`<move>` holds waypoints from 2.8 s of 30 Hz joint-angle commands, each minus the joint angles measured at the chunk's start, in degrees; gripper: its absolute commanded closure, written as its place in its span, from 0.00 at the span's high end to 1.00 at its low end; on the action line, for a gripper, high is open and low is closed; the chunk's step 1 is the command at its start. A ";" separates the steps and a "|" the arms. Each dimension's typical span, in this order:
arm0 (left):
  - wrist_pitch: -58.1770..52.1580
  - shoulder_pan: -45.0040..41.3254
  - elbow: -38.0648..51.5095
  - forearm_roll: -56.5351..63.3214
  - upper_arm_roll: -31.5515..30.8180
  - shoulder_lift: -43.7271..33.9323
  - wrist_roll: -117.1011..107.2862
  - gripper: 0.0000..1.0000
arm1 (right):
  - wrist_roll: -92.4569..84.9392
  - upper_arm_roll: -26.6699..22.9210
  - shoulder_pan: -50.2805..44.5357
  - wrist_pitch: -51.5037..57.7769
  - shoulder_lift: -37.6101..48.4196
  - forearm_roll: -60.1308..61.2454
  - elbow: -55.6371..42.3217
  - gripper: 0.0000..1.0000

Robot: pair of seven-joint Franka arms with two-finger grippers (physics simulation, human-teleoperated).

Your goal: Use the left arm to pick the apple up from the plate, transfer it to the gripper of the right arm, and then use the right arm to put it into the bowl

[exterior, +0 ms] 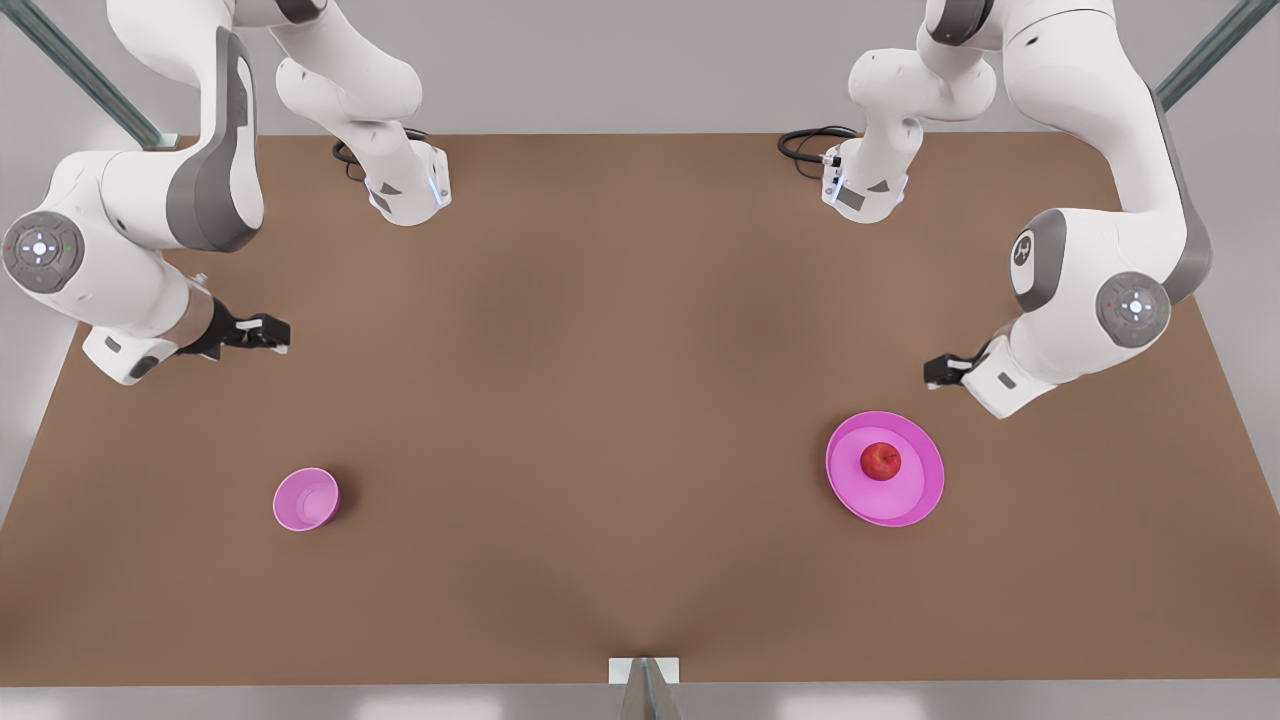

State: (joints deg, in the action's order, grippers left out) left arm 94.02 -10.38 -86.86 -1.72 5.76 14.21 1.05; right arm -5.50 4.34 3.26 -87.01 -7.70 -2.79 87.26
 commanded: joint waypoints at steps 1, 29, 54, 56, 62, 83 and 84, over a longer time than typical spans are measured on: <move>3.89 0.01 0.02 0.14 0.04 -0.06 -2.28 1.00 | -2.77 -0.03 -0.01 -2.37 0.05 0.16 0.02 1.00; 39.93 -0.52 -14.74 -0.83 -0.93 22.70 -2.01 1.00 | -3.03 -0.12 1.22 -2.64 1.19 0.51 3.62 1.00; 39.49 -0.52 -14.39 -2.93 -1.01 22.61 -2.45 0.74 | -3.03 -0.12 1.13 -2.81 0.58 0.33 4.15 1.00; 39.49 -0.52 -14.30 -3.38 -1.01 22.44 -2.36 0.74 | -3.03 -0.12 1.13 -2.81 0.58 0.24 4.15 1.00; 39.93 -0.43 -14.30 -3.38 -1.19 22.52 -2.54 0.71 | -3.03 -0.03 1.13 -2.81 0.58 0.24 4.06 1.00; 39.49 -0.34 -14.30 -3.38 -1.19 22.44 -2.54 0.71 | -3.03 -0.03 1.04 -2.90 0.14 0.16 3.97 1.00; 39.49 -0.34 -14.30 -3.46 -1.19 22.44 -2.54 0.71 | -3.03 -0.03 1.04 -2.90 0.05 0.16 3.97 1.00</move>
State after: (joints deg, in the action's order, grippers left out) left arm 133.81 -10.72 -101.21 -4.49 4.57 36.73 -3.27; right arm -8.48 4.30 4.31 -89.94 -7.70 -2.67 91.26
